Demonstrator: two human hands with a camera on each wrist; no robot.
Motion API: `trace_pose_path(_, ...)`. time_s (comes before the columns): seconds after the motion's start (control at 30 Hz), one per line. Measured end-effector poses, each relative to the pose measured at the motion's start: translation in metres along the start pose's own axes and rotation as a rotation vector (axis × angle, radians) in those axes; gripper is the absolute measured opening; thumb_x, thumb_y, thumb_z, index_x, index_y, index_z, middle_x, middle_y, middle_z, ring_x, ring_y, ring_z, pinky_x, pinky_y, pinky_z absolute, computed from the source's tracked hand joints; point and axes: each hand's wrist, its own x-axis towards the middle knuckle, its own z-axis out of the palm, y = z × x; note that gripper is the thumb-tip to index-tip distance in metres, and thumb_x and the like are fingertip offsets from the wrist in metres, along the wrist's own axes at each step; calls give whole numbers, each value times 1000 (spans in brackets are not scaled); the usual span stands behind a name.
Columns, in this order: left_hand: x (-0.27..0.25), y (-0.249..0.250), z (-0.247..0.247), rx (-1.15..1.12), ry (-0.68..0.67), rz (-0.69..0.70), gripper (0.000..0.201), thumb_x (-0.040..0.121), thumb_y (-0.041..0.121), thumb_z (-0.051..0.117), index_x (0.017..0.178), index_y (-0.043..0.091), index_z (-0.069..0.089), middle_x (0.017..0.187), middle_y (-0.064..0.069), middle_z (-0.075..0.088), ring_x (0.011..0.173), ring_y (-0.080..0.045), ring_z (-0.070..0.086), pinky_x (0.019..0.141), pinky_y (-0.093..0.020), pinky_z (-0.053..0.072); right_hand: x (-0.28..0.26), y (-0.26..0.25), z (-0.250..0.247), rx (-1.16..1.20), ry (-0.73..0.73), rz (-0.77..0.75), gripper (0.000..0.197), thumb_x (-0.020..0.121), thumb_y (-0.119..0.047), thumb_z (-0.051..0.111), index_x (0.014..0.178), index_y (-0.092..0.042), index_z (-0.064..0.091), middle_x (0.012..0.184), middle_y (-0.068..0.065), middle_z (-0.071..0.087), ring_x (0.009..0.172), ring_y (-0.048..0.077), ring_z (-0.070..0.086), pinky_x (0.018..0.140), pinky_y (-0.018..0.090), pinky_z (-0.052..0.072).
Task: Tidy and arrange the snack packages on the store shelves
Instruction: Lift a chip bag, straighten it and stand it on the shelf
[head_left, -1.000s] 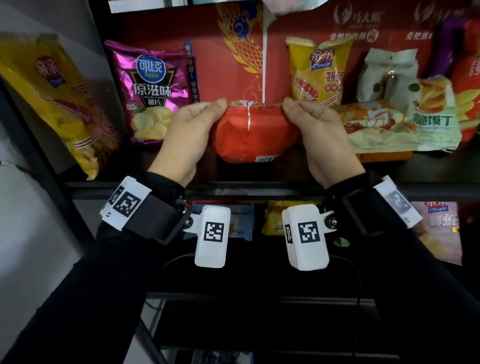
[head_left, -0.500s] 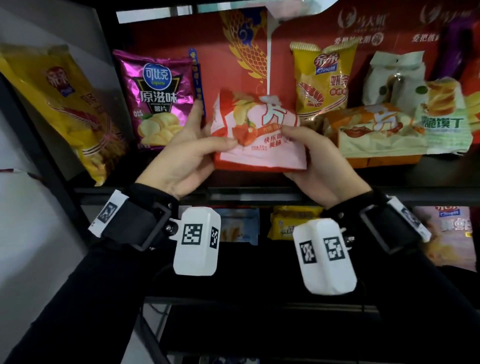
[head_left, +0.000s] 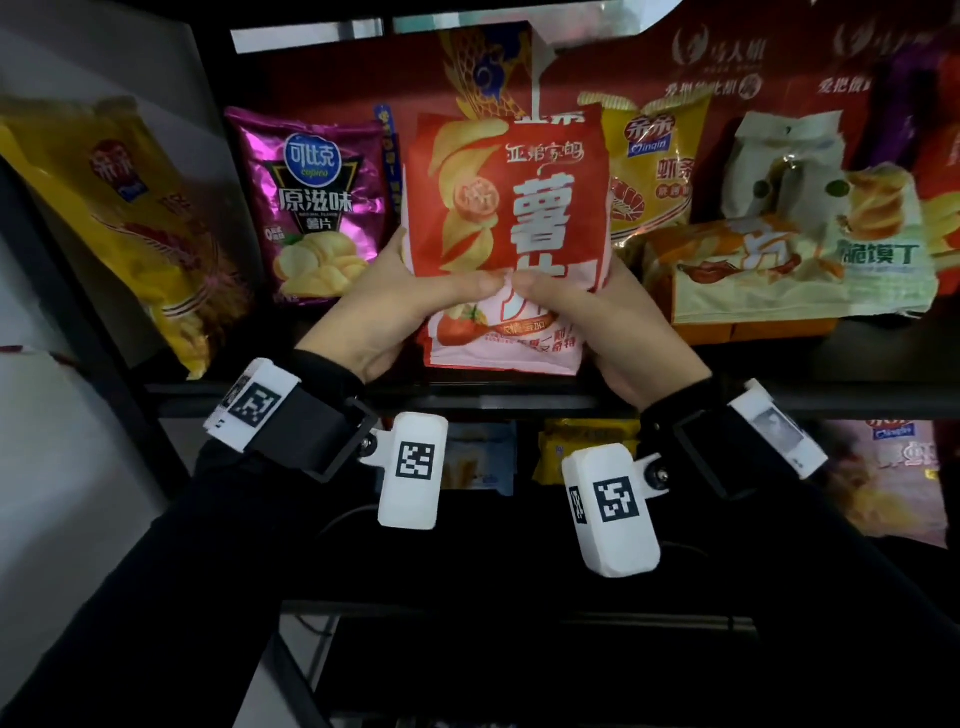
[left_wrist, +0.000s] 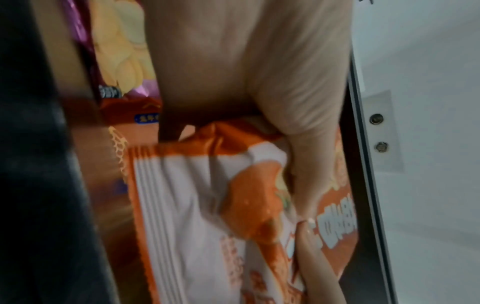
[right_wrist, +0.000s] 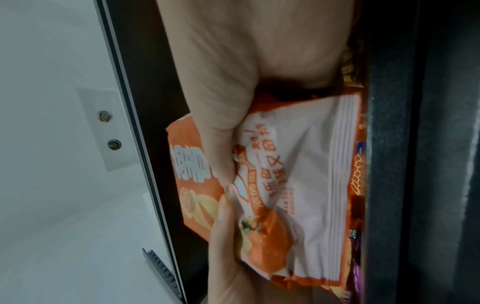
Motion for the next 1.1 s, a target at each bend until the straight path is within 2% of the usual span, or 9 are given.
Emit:
trace_pose_path(0.1,1,7,-2,-56,5,71,91,49,34,93,127,9,54,114,-5,71,109,-22,66,92,-34,54,5,-4,-3,-114,44,-65,56,77,-4,75,127,-12,51,112,0,69,101,8,67,81,18,53)
trace_pose_path(0.2,2,14,1,-111,30,149,89,48,47,89,122,12,55,109,-1,72,108,-21,66,86,-31,54,8,-10,-4,-237,-23,-54,72,72,-12,81,133,-19,43,117,-5,65,103,2,64,81,16,53)
trace_pose_path(0.33,4,13,2,-163,54,144,84,51,45,89,120,13,55,106,-3,73,103,-23,68,81,-32,56,9,-16,3,-57,-39,-58,49,77,-15,76,115,-31,50,104,-7,71,95,10,70,70,21,56)
trace_pose_path(0.47,9,4,5,-209,210,151,40,75,17,79,111,15,62,98,-3,75,93,-23,72,75,-33,57,11,-11,11,52,27,-68,40,78,-6,75,109,-23,57,104,3,72,91,19,71,68,29,58)
trace_pose_path(0.57,12,1,6,-218,239,151,28,78,8,75,103,16,65,96,-6,75,90,-25,72,73,-36,58,14,-7,11,88,65,-44,42,76,-4,77,109,-21,59,101,4,73,87,22,72,66,31,58)
trace_pose_path(0.77,13,-2,-2,-190,214,69,73,74,26,80,136,8,46,120,-11,67,106,-26,68,88,-42,56,9,2,-3,7,27,46,88,64,-32,81,138,-26,34,119,-2,64,97,10,69,76,26,58)
trace_pose_path(0.87,6,-18,-12,3,42,-68,93,63,37,87,140,11,42,126,-6,65,112,-20,65,95,-37,53,1,14,-8,-44,16,86,57,77,-30,75,126,-26,47,115,-5,67,96,6,69,73,19,56)
trace_pose_path(0.93,2,-28,-15,117,-16,-116,105,57,28,91,144,13,34,130,-4,62,116,-16,62,101,-36,49,2,14,-7,-7,47,95,36,84,-28,69,116,-28,53,113,-4,69,94,7,69,71,18,55)
trace_pose_path(1.1,2,-33,-7,193,53,-32,93,61,29,89,139,16,40,124,1,64,109,-9,65,88,-25,54,7,14,0,-116,33,72,36,82,-27,73,113,-31,55,104,-13,69,93,1,68,75,17,55)
